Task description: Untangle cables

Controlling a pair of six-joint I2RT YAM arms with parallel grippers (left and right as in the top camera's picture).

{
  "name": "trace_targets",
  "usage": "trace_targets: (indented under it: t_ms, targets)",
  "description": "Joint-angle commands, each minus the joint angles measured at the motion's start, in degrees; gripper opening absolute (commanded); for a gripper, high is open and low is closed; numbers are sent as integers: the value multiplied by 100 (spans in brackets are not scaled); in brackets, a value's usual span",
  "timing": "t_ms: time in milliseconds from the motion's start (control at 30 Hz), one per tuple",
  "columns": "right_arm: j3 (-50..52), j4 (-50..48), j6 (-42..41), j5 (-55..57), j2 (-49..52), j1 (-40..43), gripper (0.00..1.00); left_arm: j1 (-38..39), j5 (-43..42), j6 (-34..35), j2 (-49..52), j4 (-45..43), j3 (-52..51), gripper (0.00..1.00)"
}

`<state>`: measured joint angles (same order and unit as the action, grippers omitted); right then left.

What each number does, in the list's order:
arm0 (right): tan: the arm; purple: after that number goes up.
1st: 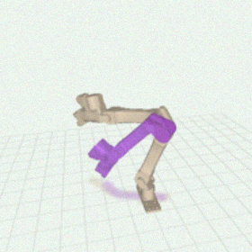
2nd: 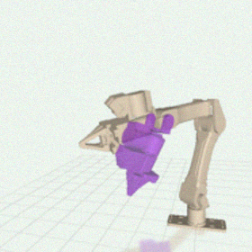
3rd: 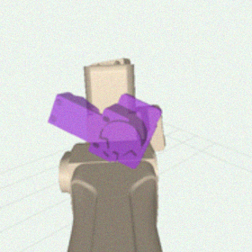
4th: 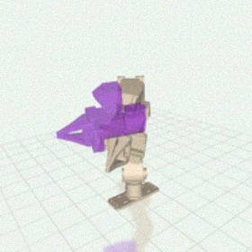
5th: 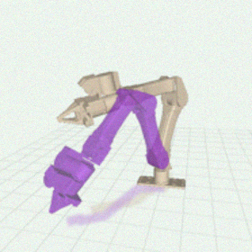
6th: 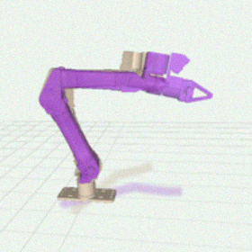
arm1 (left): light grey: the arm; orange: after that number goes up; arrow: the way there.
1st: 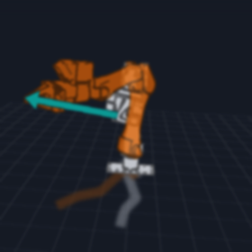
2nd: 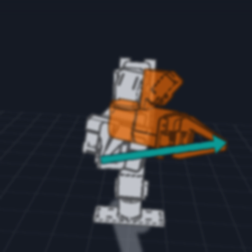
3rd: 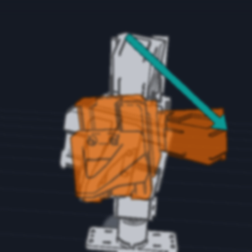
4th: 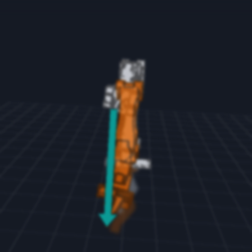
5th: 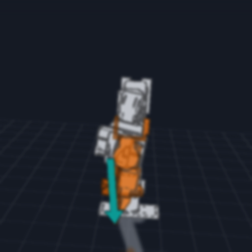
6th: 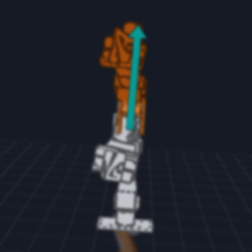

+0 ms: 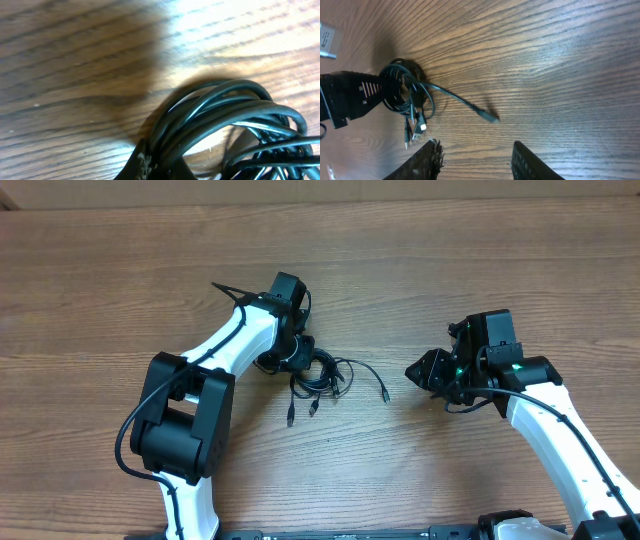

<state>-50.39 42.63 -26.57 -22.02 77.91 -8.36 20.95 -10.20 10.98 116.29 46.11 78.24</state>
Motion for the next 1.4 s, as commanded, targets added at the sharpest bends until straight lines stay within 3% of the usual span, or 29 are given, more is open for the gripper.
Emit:
trace_targets:
  t_ms: [0,133,200,367,933,1100,1233,1367]
  targets:
    - [31,-28,522,55,2,-33,47,-2,-297,-850,37,103,391,4]
    - [31,-52,896,52,2,-33,53,20,-310,-1399,-61,212,726,4]
    - [31,-168,1045,-57,2,-33,59,118,-560,-2076,-138,356,914,4]
    - [31,-245,1360,-511,2,-33,59,387,-1093,-2752,-160,590,953,4]
    - [341,-319,1290,-337,358,-870,54,566,-2476,-2872,-168,632,1082,4]
    - [341,-393,1292,-387,599,-946,35,573,-2597,-2855,-168,649,1082,4]
    - [341,-404,1292,-450,702,-960,10,575,-2562,-2841,-166,649,1080,4]
    - [341,-396,1281,-354,704,-960,4,568,-2343,-2721,-166,658,1080,4]
